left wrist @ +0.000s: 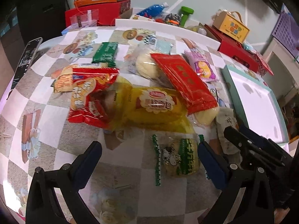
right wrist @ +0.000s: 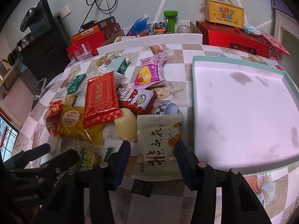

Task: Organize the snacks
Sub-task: 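Grasp the green-striped cake packet with the left tool while the right tool grasps the white cookie packet, then lift both held packets and carry them over the white tray, then open the left tool over the tray while the right tool releases the cookie packet, then grasp the red-and-yellow chip bag with the left tool while the right tool grasps the red packet, then carry the chip bag and red packet over the white tray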

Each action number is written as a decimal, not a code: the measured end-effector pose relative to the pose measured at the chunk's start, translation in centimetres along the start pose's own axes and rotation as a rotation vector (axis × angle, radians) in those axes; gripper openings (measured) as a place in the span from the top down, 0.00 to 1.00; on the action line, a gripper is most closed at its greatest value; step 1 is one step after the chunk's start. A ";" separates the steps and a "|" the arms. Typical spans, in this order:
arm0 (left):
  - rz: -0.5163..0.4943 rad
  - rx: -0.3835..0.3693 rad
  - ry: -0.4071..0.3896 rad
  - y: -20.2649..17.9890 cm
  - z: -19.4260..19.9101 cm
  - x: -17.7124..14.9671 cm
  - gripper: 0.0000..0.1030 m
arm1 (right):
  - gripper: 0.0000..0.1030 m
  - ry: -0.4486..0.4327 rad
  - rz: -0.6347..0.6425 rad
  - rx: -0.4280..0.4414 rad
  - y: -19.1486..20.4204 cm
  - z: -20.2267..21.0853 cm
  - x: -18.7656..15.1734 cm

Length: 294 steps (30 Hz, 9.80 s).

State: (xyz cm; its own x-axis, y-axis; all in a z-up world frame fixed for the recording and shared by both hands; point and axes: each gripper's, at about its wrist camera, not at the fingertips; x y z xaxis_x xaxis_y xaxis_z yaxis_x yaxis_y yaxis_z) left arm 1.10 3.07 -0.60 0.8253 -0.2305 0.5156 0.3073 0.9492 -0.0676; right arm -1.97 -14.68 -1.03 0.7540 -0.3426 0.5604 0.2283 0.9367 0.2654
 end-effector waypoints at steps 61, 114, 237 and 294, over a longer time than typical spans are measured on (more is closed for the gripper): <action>0.098 0.040 0.047 2.8 -1.6 -0.5 0.46 | 0.43 0.002 0.054 -0.134 1.7 -2.0 -0.4; 0.139 -0.035 -0.146 3.2 3.9 4.1 0.50 | 0.47 -0.202 -0.171 0.000 -0.9 4.1 5.6; 0.212 0.020 -0.157 8.1 1.5 3.9 0.02 | 0.03 -0.226 -0.018 0.100 5.7 0.1 4.9; 0.247 -0.075 -0.168 8.9 0.5 3.6 0.54 | 0.56 -0.116 0.021 0.105 6.3 -2.9 3.8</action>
State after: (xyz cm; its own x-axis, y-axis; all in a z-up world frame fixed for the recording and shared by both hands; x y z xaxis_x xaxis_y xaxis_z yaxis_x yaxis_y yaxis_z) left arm 6.60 10.80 1.10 0.7915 0.0497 0.6091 0.1463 0.9523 -0.2678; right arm 4.11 -9.91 0.53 0.6801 -0.3352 0.6521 0.1432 0.9330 0.3302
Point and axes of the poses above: each gripper's, at about its wrist camera, not at the fingertips, and z roughly against the way its jaws point, y to its left, x to its top, and after that the axes turned 10 degrees about -z, right-handed
